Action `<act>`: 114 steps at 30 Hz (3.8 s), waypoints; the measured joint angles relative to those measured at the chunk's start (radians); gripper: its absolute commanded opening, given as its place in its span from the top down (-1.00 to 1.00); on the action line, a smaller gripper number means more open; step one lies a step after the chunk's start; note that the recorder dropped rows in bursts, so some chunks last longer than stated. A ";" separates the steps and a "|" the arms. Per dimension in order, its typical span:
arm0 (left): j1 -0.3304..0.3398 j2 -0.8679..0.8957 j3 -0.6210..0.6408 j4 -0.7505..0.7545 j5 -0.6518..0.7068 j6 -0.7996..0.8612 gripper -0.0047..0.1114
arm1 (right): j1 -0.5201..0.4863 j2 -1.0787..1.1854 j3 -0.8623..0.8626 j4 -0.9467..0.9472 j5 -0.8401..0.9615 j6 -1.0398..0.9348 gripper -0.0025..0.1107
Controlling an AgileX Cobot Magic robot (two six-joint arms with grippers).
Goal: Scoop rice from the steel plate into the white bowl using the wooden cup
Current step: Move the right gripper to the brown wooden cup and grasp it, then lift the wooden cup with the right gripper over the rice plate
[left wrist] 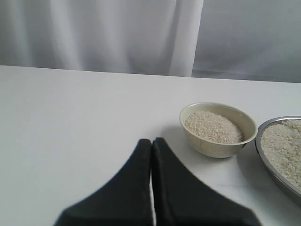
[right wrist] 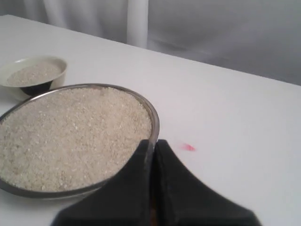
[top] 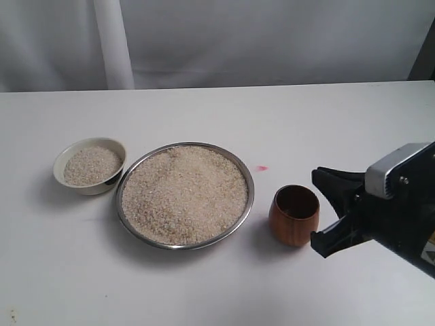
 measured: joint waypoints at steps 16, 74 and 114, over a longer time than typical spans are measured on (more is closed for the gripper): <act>0.000 0.000 0.000 0.000 0.000 0.000 0.92 | 0.000 0.159 0.111 0.016 -0.064 -0.087 0.96; 0.000 0.000 0.000 0.000 0.000 0.000 0.92 | 0.000 0.488 -0.080 0.043 -0.189 -0.058 -0.90; 0.000 0.000 0.000 0.000 0.000 0.000 0.92 | 0.000 0.683 -0.204 0.042 -0.254 -0.062 0.96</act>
